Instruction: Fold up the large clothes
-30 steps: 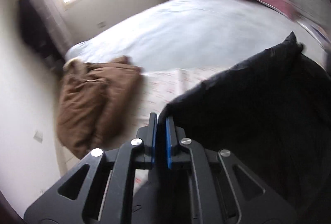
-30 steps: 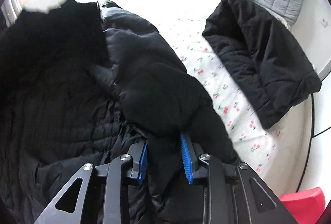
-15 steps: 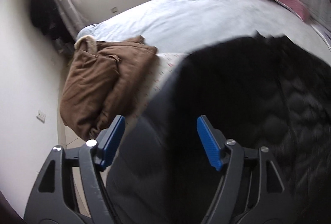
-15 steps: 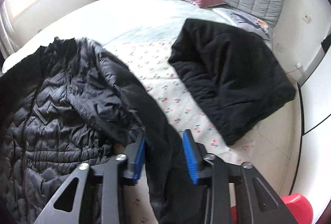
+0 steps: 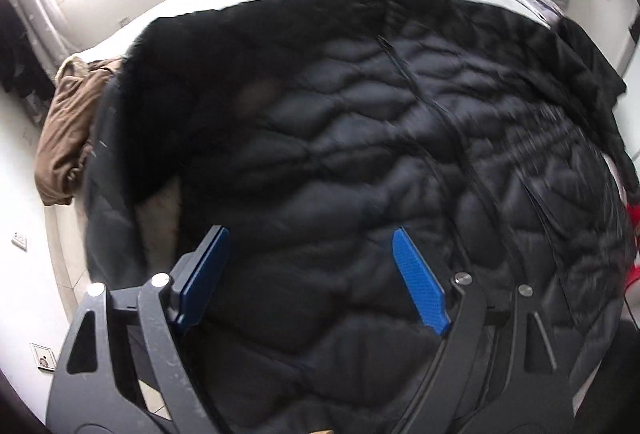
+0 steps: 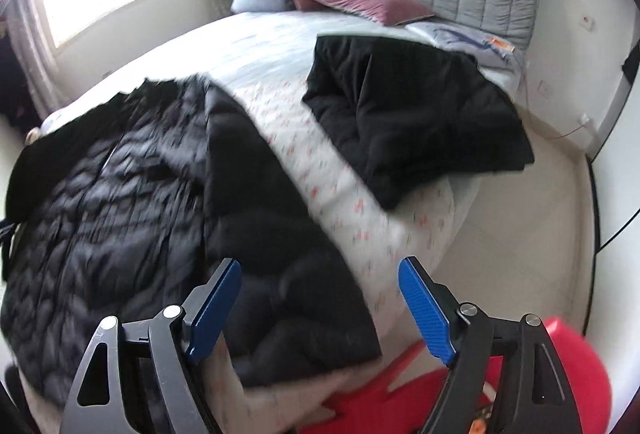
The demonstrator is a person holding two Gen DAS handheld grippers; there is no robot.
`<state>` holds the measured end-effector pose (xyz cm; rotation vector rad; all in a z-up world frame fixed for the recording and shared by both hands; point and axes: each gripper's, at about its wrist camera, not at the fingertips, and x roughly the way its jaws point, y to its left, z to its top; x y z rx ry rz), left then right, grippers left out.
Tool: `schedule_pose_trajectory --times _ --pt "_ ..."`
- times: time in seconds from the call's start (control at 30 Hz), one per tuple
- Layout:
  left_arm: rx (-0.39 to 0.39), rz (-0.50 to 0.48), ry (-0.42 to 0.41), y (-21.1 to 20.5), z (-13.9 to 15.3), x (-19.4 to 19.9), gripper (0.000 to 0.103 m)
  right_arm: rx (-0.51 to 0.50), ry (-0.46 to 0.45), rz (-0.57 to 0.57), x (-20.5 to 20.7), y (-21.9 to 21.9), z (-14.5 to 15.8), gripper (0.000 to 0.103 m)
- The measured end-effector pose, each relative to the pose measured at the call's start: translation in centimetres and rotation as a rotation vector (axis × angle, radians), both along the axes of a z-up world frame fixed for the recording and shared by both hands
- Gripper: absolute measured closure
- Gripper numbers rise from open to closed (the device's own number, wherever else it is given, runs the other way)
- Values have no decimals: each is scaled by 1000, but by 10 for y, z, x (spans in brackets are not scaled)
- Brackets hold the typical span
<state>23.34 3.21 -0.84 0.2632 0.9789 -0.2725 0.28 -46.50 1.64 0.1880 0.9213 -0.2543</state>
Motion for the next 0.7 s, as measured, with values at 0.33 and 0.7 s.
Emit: schedule_pose_trajectory --times 0.33,0.7 --pt "-14 -72 7 -48 -7 -39 19 -279 120 296 -21 83 -77 20" --pt "6 -78 18 -63 -9 -55 19 -434 130 242 32 73 -61 85"
